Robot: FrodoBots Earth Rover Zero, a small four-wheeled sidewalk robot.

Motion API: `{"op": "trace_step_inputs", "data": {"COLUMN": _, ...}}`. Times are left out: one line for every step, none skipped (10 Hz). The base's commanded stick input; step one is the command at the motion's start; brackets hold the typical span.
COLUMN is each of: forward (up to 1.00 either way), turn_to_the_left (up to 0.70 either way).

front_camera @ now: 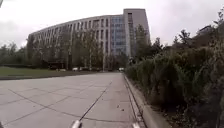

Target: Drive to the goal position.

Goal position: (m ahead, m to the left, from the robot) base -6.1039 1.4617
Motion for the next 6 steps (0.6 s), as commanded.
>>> {"op": "trace_step_inputs", "data": {"forward": 0.28, "turn_to_the_left": 0.00}}
{"op": "trace_step_inputs", "data": {"forward": 0.70, "turn_to_the_left": 0.09}}
{"op": "trace_step_inputs", "data": {"forward": 0.70, "turn_to_the_left": 0.21}}
{"op": "trace_step_inputs", "data": {"forward": 0.70, "turn_to_the_left": 0.33}}
{"op": "trace_step_inputs", "data": {"forward": 0.70, "turn_to_the_left": 0.35}}
{"op": "trace_step_inputs", "data": {"forward": 0.70, "turn_to_the_left": 0.35}}
